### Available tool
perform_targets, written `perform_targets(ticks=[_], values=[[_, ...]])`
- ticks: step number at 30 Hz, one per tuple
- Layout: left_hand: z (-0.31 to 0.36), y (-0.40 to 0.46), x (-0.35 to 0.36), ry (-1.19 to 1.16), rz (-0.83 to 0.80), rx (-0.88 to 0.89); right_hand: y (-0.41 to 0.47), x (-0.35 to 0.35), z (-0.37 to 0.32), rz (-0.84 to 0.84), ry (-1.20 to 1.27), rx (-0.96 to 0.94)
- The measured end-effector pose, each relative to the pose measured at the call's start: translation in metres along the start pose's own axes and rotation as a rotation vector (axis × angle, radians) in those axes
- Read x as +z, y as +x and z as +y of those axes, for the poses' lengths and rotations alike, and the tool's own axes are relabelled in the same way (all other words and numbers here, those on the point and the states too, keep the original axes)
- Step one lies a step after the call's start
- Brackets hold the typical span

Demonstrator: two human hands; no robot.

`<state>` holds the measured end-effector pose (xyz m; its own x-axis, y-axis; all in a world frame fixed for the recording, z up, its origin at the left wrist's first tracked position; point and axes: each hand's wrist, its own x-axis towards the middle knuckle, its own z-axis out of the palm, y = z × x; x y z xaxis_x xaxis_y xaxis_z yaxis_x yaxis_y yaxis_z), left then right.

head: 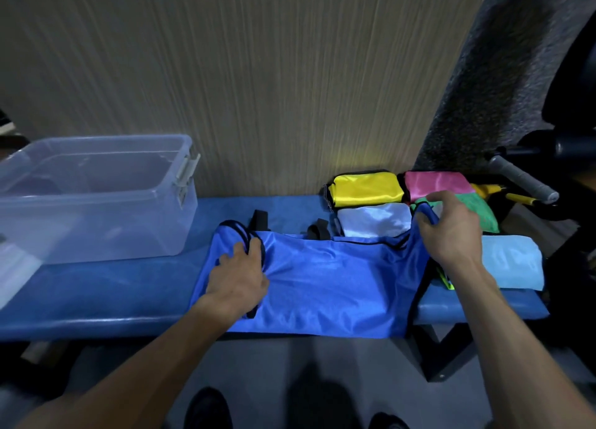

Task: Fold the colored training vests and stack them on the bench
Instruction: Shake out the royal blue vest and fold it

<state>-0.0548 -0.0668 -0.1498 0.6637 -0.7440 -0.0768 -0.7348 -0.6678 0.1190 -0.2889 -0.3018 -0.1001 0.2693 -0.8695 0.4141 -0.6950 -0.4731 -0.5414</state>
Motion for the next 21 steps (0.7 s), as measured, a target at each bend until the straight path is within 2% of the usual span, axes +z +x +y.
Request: perform_targets(ticks=[3, 7, 9, 11, 12, 14, 16, 19, 21], values=[[-0.012, 0.002, -0.01, -0.122, 0.019, 0.025, 0.002, -0.007, 0.001, 0.026, -0.027, -0.007], [-0.063, 0.02, -0.046, -0.378, 0.019, -0.109, 0.013, -0.035, 0.012, 0.015, -0.098, 0.058], [-0.084, 0.021, -0.061, -0.214, 0.007, -0.189, 0.017, -0.049, 0.016, -0.002, -0.135, 0.103], [-0.077, 0.016, -0.065, 0.077, 0.102, -0.21, 0.018, -0.057, 0.017, -0.01, -0.17, 0.125], [-0.065, 0.013, -0.062, 0.122, 0.194, -0.149, 0.018, -0.058, 0.017, -0.013, -0.169, 0.132], [-0.031, 0.007, -0.053, -0.021, 0.317, 0.104, 0.015, -0.059, 0.015, -0.02, -0.147, 0.147], [-0.004, 0.009, -0.039, -0.225, 0.265, 0.331, 0.011, -0.056, 0.012, -0.016, -0.109, 0.153], [0.027, 0.028, -0.026, -0.304, 0.201, 0.435, 0.003, -0.05, 0.009, 0.0, -0.081, 0.136], [0.049, 0.04, -0.022, -0.407, 0.182, 0.403, -0.002, -0.045, 0.008, 0.031, -0.067, 0.117]])
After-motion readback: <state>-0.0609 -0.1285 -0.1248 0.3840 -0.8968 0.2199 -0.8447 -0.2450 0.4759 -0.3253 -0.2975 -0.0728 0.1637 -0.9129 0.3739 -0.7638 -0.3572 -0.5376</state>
